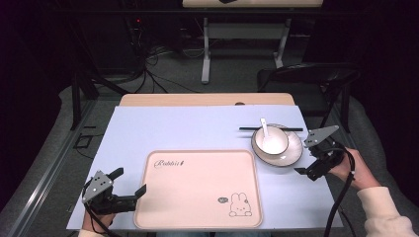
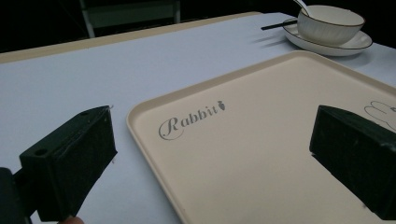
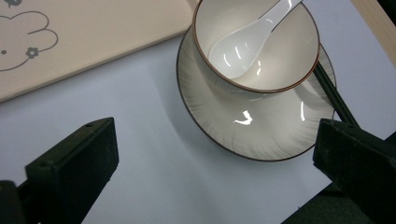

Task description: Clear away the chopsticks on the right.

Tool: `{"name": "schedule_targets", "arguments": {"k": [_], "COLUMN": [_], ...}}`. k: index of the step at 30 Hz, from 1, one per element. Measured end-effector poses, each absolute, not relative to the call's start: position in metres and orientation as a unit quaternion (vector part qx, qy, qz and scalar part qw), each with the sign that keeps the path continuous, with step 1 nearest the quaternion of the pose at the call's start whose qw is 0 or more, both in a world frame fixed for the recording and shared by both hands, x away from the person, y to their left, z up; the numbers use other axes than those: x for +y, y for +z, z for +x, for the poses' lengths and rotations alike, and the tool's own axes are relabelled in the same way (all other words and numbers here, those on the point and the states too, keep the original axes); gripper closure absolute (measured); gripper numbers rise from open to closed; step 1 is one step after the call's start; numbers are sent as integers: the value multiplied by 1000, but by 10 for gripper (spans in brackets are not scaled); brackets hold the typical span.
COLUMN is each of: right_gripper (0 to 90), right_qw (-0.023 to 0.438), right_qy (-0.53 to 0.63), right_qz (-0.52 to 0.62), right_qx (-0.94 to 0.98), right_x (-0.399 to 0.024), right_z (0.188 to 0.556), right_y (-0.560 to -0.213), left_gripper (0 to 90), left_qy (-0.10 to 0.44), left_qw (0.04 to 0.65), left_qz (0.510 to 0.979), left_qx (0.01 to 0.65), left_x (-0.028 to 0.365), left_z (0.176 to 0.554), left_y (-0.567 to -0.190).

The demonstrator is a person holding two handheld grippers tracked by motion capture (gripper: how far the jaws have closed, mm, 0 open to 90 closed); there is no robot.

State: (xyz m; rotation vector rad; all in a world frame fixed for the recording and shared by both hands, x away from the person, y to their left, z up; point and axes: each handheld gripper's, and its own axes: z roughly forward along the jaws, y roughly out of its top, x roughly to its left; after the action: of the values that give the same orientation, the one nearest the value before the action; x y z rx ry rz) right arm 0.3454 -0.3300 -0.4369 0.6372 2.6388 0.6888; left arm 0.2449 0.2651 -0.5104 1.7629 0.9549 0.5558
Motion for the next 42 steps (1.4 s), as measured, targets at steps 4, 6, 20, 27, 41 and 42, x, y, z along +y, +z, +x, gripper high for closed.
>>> {"name": "schedule_targets", "arguments": {"k": [4, 6, 20, 27, 41, 42], "right_gripper": [0, 0, 0, 11, 181, 181], "right_qw": [171, 171, 162, 148, 174, 174], "right_qy": [232, 233, 167, 126, 52, 52], "right_qz": [217, 218, 184, 167, 121, 121], "right_qx": [933, 932, 955, 967, 976, 976], "right_x": [-329, -329, -329, -325, -325, -325], "right_z": [358, 361, 405, 432, 469, 469], "right_y": [-431, -430, -420, -431, -462, -462], "left_gripper": [1, 1, 1, 1, 1, 1], "left_qy": [230, 231, 230, 230, 228, 228], "left_qw": [506, 506, 506, 507, 504, 504], "left_qz": [731, 731, 731, 731, 732, 732], "left_qx": [396, 396, 396, 396, 398, 398], "left_x": [265, 265, 265, 266, 266, 266], "left_z": [245, 245, 246, 246, 248, 248], "left_y": [-511, -511, -511, -511, -512, -512]}}
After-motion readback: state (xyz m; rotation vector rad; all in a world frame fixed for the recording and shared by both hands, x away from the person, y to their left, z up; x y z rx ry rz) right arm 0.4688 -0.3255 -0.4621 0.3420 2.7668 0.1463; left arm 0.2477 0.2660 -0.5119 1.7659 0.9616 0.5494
